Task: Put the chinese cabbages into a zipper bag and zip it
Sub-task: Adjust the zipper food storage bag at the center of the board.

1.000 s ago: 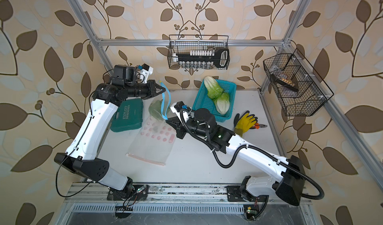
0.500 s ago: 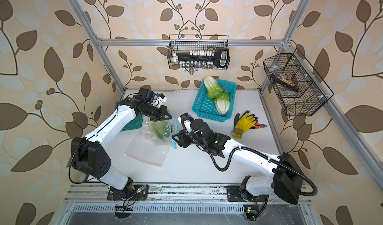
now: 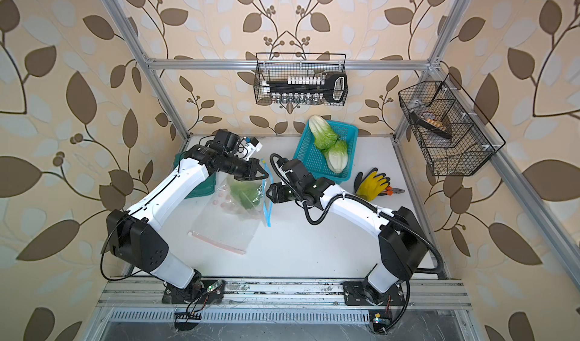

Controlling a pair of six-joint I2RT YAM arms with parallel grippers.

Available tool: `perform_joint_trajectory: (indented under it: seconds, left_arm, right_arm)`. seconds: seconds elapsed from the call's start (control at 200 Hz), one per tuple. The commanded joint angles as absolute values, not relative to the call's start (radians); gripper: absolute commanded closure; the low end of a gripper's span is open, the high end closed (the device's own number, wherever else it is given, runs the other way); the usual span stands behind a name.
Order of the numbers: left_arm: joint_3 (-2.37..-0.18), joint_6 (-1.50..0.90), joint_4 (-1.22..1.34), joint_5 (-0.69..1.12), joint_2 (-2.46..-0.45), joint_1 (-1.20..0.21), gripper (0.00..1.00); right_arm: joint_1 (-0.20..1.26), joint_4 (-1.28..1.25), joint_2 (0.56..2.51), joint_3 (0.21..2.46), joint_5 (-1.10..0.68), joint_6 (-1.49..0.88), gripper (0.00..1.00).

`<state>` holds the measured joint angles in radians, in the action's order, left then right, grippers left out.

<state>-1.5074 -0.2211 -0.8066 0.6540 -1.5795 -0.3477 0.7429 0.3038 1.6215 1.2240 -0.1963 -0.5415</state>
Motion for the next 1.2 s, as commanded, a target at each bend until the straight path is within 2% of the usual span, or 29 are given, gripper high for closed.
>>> perform_joint_trajectory:
  seconds: [0.0,0.05,0.085,0.15,0.22,0.355,0.435,0.735,0.86,0.965,1.12,1.195]
  left_arm:
    - [-1.556,-0.194,-0.838,0.661,-1.576,-0.365,0.98]
    - [-1.577,-0.192,-0.876,0.619,-1.570,-0.372,0.81]
    - [-1.587,-0.192,-0.903,0.573,-1.559,-0.380,0.68]
    - [-1.579,-0.193,-0.927,0.497,-1.526,-0.424,0.56]
    - [-1.550,-0.205,-0.943,0.428,-1.492,-0.491,0.46]
    - [-1.494,-0.228,-0.990,0.324,-1.449,-0.567,0.36]
    - [-1.463,-0.238,-0.992,0.310,-1.417,-0.593,0.33]
    - [-1.275,-0.259,-0.924,0.186,-1.328,-0.649,0.33]
    - [-1.251,-0.264,-0.885,0.104,-1.335,-0.650,0.37]
    - [-1.300,-0.282,-0.917,0.015,-1.347,-0.649,0.51]
    - [-1.291,-0.304,-0.877,0.025,-1.287,-0.643,0.61]
    - [-1.260,-0.312,-0.847,0.061,-1.281,-0.636,0.76]
  right_arm:
    - [0.732,0.277,1.653,1.264,-0.234,-0.615,0.63]
    - [0.718,0.277,1.656,1.266,-0.249,-0.662,0.76]
    - [0.712,0.264,1.649,1.258,-0.252,-0.693,0.81]
    - [0.712,0.220,1.628,1.229,-0.259,-0.755,0.88]
    - [0.713,0.188,1.610,1.210,-0.285,-0.818,0.90]
    - [0.713,0.108,1.570,1.164,-0.299,-0.919,0.93]
    - [0.715,0.065,1.567,1.155,-0.333,-0.965,0.93]
    - [0.731,0.008,1.589,1.165,-0.375,-1.023,0.96]
    - [0.739,0.008,1.598,1.169,-0.386,-1.029,0.98]
    - [0.741,0.011,1.586,1.148,-0.382,-1.027,0.98]
    - [0.725,0.020,1.558,1.096,-0.348,-1.009,1.00]
    - [0.720,0.024,1.560,1.097,-0.350,-0.997,1.00]
